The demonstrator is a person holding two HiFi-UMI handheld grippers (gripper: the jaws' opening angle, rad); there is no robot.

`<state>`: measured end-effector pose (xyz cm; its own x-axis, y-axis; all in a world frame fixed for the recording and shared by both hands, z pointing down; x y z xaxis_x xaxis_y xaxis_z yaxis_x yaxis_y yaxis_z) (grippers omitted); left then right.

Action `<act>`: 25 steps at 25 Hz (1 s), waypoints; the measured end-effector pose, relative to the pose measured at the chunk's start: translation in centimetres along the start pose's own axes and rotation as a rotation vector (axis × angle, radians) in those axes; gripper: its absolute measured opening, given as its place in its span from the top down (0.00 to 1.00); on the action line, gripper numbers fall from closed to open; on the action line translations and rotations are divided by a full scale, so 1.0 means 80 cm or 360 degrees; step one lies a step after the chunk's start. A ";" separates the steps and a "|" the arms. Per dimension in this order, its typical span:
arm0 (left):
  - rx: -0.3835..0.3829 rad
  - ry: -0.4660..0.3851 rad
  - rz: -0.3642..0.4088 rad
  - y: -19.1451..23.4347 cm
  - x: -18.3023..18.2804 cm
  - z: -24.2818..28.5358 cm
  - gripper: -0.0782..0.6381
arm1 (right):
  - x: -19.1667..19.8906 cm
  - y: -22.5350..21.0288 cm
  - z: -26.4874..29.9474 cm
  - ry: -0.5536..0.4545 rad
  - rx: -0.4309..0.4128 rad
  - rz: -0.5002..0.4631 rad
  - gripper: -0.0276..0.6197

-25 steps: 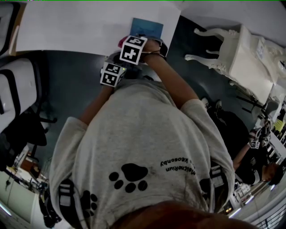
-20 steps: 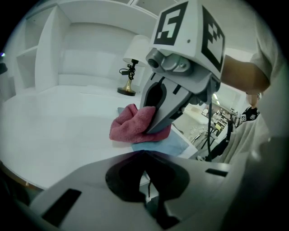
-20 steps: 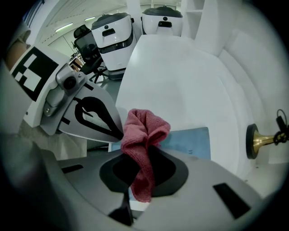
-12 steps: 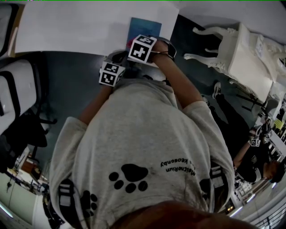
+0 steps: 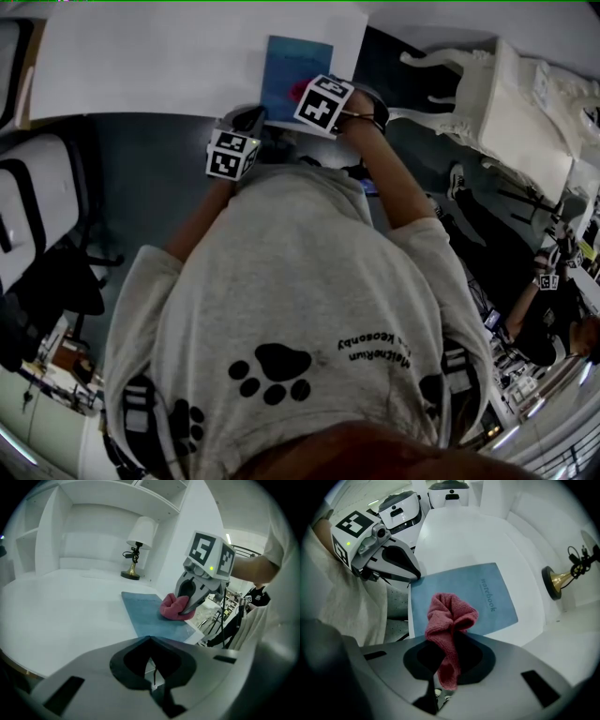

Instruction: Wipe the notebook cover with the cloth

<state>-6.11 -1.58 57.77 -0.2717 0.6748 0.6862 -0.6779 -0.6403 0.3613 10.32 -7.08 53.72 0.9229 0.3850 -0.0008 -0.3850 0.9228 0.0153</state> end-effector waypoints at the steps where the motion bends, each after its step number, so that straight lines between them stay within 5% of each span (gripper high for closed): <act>1: 0.0001 0.0000 0.0001 -0.001 -0.001 0.000 0.87 | 0.004 0.000 0.000 0.0003 0.0003 0.0014 0.86; 17: 0.0007 0.0017 0.0020 -0.006 -0.002 -0.005 0.87 | 0.083 -0.013 -0.001 0.0100 0.0005 0.0296 0.86; 25: 0.0015 0.0019 -0.0004 -0.009 0.003 -0.007 0.87 | 0.048 -0.002 -0.045 -0.0132 0.0075 0.0274 0.86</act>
<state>-6.07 -0.78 57.31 -0.2784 0.6808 0.6775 -0.6721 -0.6420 0.3689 13.92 -5.70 50.07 0.8417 0.5326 0.0880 -0.5380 0.8411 0.0550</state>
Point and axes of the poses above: the fingertips, and each gripper's own axes: z forward along the fingers, y to its left, x out of its underside, the point moved 8 cm from there along -z, backward along the fingers, and after that the axes turned 4 degrees about x, right-handed, at the moved point
